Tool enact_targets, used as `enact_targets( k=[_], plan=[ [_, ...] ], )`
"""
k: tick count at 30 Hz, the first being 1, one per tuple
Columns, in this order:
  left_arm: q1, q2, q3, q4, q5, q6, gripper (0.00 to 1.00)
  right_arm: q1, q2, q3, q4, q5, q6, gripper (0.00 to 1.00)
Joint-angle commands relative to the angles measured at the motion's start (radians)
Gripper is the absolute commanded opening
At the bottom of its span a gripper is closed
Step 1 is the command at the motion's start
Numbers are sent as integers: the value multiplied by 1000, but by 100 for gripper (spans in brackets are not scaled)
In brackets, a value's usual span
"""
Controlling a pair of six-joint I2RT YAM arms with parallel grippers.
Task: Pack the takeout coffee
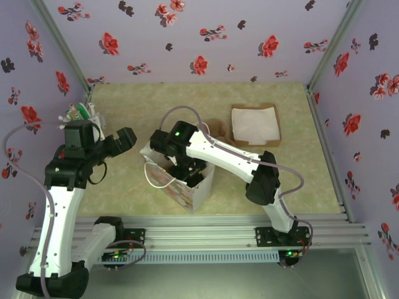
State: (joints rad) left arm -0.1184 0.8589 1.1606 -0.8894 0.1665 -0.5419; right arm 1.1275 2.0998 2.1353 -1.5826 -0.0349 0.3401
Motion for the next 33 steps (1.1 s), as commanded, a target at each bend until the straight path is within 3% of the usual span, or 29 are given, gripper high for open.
enact_targets(
  k=[1,33],
  plan=[
    [7,-5,-14,29,16,13,99,-5,-35,-37,15,-10,-9,62],
    [8,-14,-38,45,23,8,99,-5,-47,-72,49,-17,5,62]
  ],
)
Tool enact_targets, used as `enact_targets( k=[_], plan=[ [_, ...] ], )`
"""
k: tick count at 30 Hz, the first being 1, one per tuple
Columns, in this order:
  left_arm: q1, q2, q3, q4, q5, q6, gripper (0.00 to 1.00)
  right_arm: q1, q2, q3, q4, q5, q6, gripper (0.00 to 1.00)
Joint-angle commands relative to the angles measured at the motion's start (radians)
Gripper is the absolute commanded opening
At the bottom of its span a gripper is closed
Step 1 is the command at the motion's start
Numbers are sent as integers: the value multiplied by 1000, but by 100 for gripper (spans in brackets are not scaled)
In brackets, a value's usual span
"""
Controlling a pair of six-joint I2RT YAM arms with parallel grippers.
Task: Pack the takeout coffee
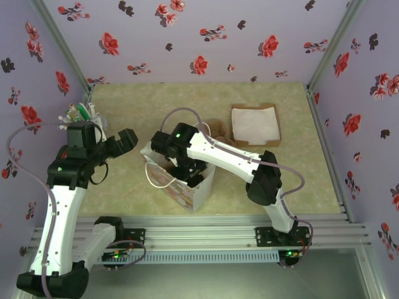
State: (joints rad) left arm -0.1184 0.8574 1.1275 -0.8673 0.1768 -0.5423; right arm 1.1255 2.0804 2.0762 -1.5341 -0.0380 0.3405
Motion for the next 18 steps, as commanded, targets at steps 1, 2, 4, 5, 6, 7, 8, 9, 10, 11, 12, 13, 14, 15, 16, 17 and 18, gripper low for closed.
enact_targets(
  k=[1,2,4,5,6,7,8,9,10,11,12,13,14,15,16,17,18],
  plan=[
    [8,-12,-5,22,13,9,99,-2,-26,-11,-1,-14,5,62],
    [8,-13,-5,23,12,8,99,-1,-26,-9,-3,-14,5,62],
    [8,-13,-5,24,13,8,99,-3,-26,-9,-2,-15,6,62],
    [8,-14,-5,24,12,7,99,-3,-26,-9,-1,-16,6,62],
    [8,-13,-5,24,13,7,99,-3,-26,-9,-2,-15,6,62],
    [7,-15,-5,23,13,7,99,-3,-26,-8,-2,-16,6,62],
    [8,-13,-5,24,12,8,99,-3,-25,-9,-2,-16,6,62],
    [8,-13,-5,24,13,8,99,-3,-23,-8,-1,-16,6,62],
    [8,-12,-5,24,13,7,99,-2,-22,-8,-2,-16,5,62],
    [7,-12,-6,24,13,7,99,-2,-20,-9,0,-17,4,62],
    [8,-12,-6,25,13,7,99,-3,-19,-10,-1,-18,5,62],
    [8,-12,-6,24,13,7,99,-3,-15,-9,1,-18,5,62],
    [7,-13,-6,25,13,7,99,-1,-13,-8,1,-20,5,62],
    [8,-12,-6,25,13,9,99,-3,-10,-8,3,-21,4,62],
    [8,-13,-5,25,14,8,99,-2,-7,-6,3,-22,4,62],
    [8,-12,-5,23,13,8,99,-2,-5,-5,3,-23,4,62],
    [8,-12,-5,24,14,8,99,-2,-2,-2,3,-26,3,62]
  ],
)
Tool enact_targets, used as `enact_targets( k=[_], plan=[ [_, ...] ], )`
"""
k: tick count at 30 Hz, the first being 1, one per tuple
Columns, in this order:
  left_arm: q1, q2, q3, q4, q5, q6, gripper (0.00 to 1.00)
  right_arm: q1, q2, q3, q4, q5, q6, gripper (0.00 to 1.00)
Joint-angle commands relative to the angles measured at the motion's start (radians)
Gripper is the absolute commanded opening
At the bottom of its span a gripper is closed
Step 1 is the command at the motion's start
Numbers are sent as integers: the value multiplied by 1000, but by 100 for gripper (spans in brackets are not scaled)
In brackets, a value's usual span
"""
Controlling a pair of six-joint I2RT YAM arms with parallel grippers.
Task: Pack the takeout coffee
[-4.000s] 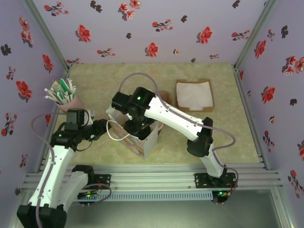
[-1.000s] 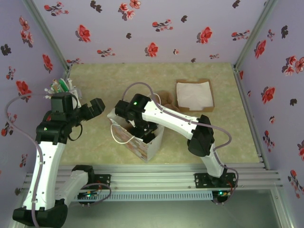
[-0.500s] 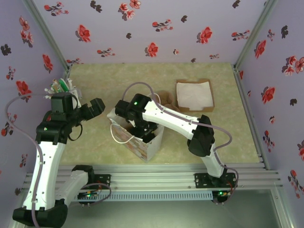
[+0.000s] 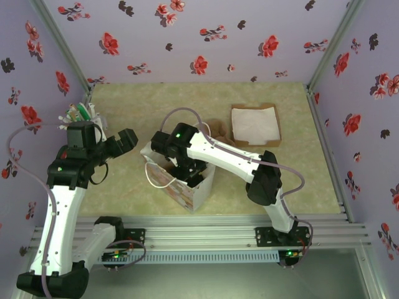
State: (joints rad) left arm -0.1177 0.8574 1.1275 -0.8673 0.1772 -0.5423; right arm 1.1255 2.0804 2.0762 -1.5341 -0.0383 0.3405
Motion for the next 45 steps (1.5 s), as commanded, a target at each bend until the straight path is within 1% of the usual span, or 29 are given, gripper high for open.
enact_targets(
  k=[1,12,18,26,45],
  plan=[
    [7,-12,-5,24,13,9,99,-3,-2,0,3,-25,2,62],
    [7,-11,-2,27,13,9,99,-4,44,13,17,-47,-3,62],
    [7,-11,-3,27,13,8,99,-10,59,-8,44,-60,-10,62],
    [7,-11,-6,26,15,10,99,-24,57,-99,117,-66,-3,62],
    [7,-10,-2,30,15,7,99,-24,42,-100,130,-61,2,62]
  ],
)
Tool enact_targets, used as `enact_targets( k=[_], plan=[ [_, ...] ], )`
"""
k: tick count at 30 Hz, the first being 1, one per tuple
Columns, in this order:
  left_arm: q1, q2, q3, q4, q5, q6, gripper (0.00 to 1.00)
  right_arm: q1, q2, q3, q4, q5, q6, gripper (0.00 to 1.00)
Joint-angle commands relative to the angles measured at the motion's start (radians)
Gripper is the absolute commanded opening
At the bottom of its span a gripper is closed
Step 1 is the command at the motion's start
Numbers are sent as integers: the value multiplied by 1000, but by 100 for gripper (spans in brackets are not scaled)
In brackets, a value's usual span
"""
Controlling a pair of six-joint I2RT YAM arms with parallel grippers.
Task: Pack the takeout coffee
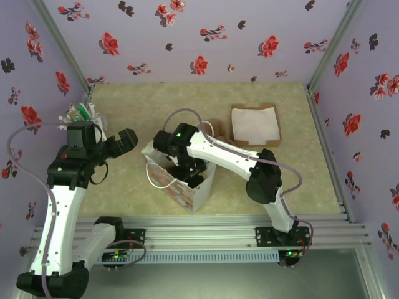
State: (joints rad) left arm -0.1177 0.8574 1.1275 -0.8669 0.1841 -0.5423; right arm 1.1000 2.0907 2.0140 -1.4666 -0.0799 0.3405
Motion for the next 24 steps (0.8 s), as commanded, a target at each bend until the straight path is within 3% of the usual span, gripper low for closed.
enact_targets(
  k=[1,24],
  plan=[
    [7,-10,-2,31,8,5,99,3,32,-38,62,-20,1,62],
    [7,-4,5,34,8,9,99,2,37,-36,68,-22,-2,62]
  ],
)
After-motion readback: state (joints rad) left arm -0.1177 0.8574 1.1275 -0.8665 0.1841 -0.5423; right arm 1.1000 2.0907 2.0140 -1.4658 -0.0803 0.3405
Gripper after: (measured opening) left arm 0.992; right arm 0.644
